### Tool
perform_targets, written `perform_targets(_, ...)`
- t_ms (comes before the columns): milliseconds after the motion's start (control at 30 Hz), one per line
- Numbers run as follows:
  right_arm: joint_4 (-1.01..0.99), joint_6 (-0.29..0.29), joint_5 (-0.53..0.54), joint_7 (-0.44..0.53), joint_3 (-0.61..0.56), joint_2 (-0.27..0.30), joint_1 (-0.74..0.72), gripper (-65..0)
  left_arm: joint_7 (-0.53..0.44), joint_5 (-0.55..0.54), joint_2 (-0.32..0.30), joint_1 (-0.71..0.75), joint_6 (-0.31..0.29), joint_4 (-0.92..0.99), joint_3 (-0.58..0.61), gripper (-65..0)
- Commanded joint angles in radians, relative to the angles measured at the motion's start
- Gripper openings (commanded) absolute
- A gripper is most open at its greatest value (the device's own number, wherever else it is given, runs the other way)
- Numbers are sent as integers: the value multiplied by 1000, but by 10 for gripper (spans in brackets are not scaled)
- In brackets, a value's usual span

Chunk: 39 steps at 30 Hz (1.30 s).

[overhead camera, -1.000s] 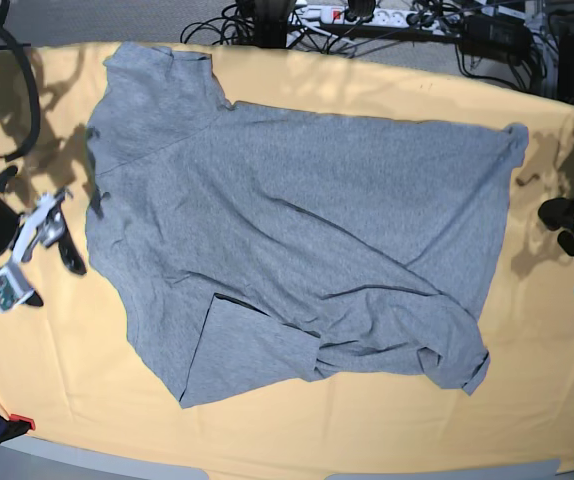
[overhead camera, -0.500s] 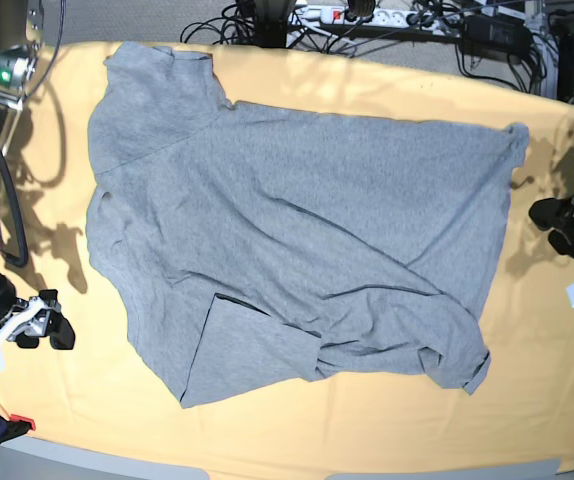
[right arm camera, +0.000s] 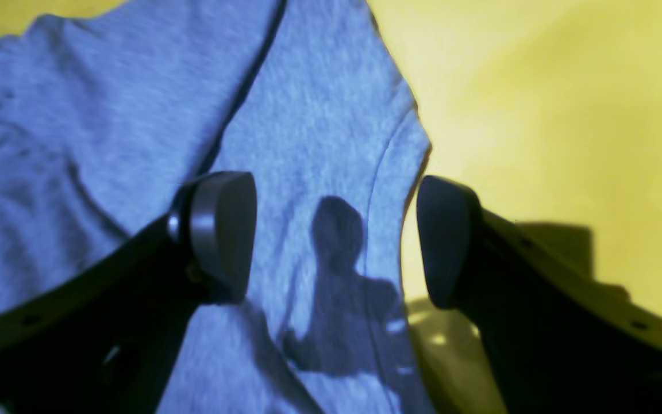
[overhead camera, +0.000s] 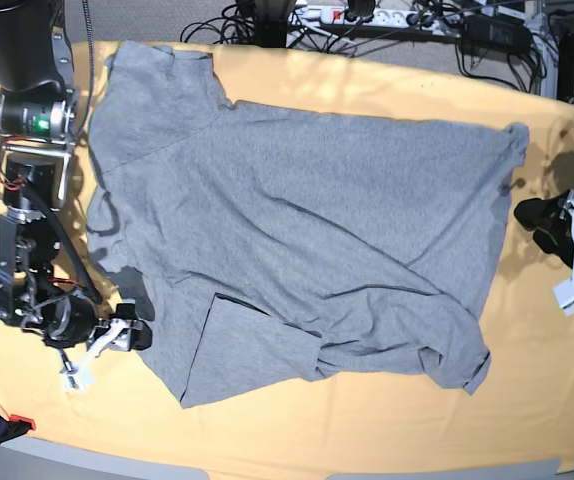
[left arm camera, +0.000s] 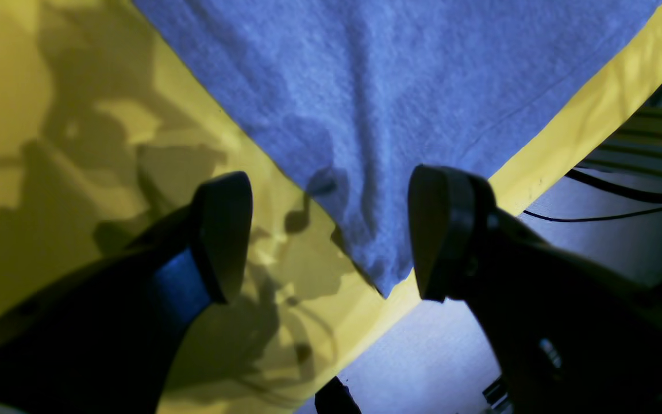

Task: Layout the t-shirt on the table in an organized manner, then fold the t-shirt properly
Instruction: 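Grasp the shirt hem corner with the right gripper, then pull the hem corner outward with the right gripper to square the shirt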

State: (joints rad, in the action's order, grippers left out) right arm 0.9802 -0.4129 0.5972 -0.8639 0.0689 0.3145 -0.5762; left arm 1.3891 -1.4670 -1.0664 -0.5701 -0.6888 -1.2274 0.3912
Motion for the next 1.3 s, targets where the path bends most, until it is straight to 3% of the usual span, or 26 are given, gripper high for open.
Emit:
perform_targets(0, -2, 34, -28, 34, 3, 0, -40, -200, -3, -17, -25, -23, 1, -7, -14, -213)
perform_targets(67, -32, 97, -100, 71, 3, -19, -45, -200, -4, -17, -25, -23, 1, -7, -14, -213)
perform_targets(267, -85, 111, -71, 114, 4, -35, -44, -200, -4, -17, -25, -23, 1, -7, -14, -213)
perform_targets(400, -107, 179, -84, 121, 4, -35, -44, -200, -1, -17, -25, -23, 1, -7, -14, -213)
perform_targets(700, -200, 68, 36, 138, 4, -37, -42, -201, -2, -17, -25, -23, 1, -7, -14, -213)
perform_targets(800, -200, -12, 74, 131, 4, -37, -45, -210, -2, -17, -25, -23, 2, -7, -14, -213)
perform_targets(900, -200, -108, 113, 111, 4, -37, -53, -261, -1, -17, -25, -23, 2, -7, -14, -213)
perform_targets(967, -200, -109, 103, 113, 4, -37, -64, -317, -1, -17, -25, -23, 1, -7, -14, -213)
perform_targets(1067, -200, -77, 45, 151, 4, -37, -87, -427, -2, -17, -25, -23, 2, -7, -14, -213)
perform_targets(1200, -200, 16, -135, 256, 4, -34, -115, -644, -2, -17, -25, -23, 2, -7, -14, -213)
perform_targets(1267, -200, 63, -226, 291, 4, -32, -124, -650, -2, -17, -25, -23, 1, -7, -14, -213)
